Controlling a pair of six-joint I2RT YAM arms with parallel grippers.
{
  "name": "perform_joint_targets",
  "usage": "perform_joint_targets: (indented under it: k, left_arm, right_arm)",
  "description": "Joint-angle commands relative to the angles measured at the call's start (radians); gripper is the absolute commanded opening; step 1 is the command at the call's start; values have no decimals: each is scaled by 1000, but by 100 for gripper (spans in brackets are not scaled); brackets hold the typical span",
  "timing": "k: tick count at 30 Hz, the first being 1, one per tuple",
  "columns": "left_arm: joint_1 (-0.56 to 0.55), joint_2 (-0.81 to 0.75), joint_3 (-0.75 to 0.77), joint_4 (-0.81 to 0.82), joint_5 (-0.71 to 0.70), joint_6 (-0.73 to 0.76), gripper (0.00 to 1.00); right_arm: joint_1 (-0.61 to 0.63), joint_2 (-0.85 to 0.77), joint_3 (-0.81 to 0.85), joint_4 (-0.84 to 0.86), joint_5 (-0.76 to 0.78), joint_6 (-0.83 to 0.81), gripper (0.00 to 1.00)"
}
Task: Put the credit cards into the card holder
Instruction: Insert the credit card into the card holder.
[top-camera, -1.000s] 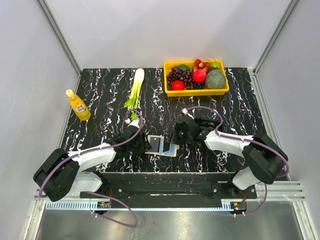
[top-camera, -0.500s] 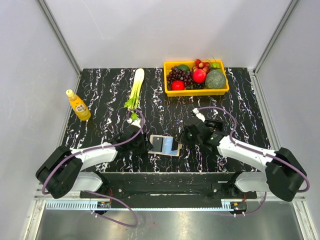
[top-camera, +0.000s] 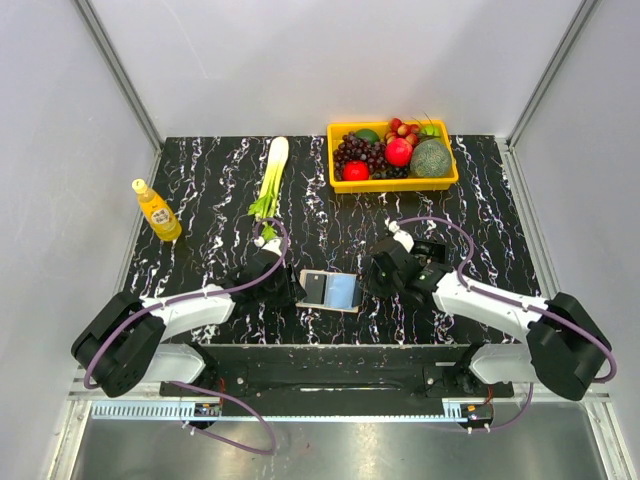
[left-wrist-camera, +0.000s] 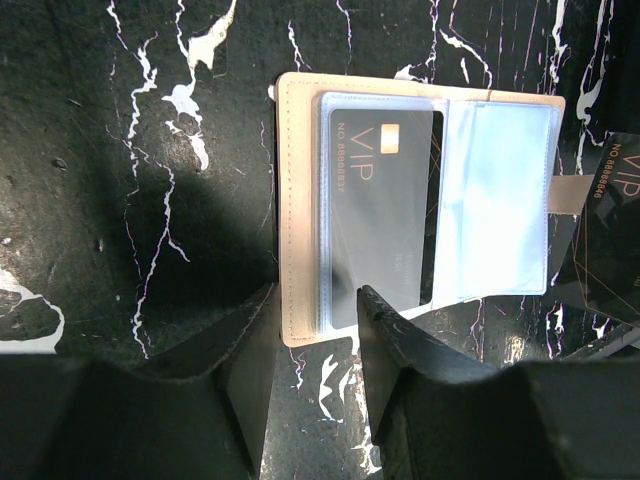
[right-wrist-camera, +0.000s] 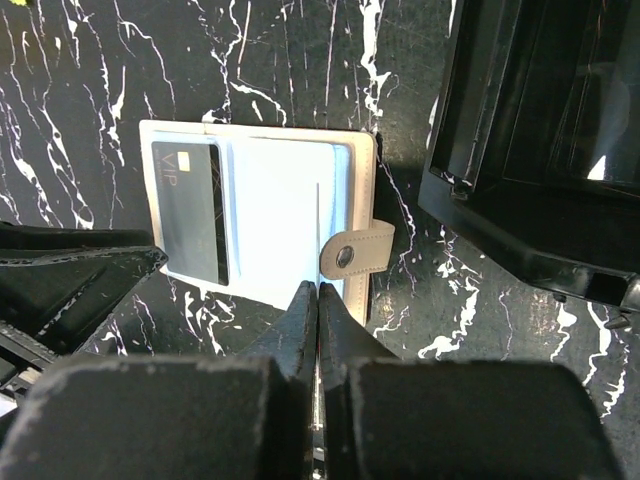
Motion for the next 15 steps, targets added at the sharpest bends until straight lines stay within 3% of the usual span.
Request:
perform_joint_targets:
  k: [1, 15]
  left_arm:
    - [-2, 13, -20, -72, 23, 9, 41]
    - [-2, 19, -8, -73, 35, 15, 41]
  right_arm:
    - [-4, 18, 0, 18, 34, -4, 0]
    - [-7, 101, -32, 159, 9, 51, 0]
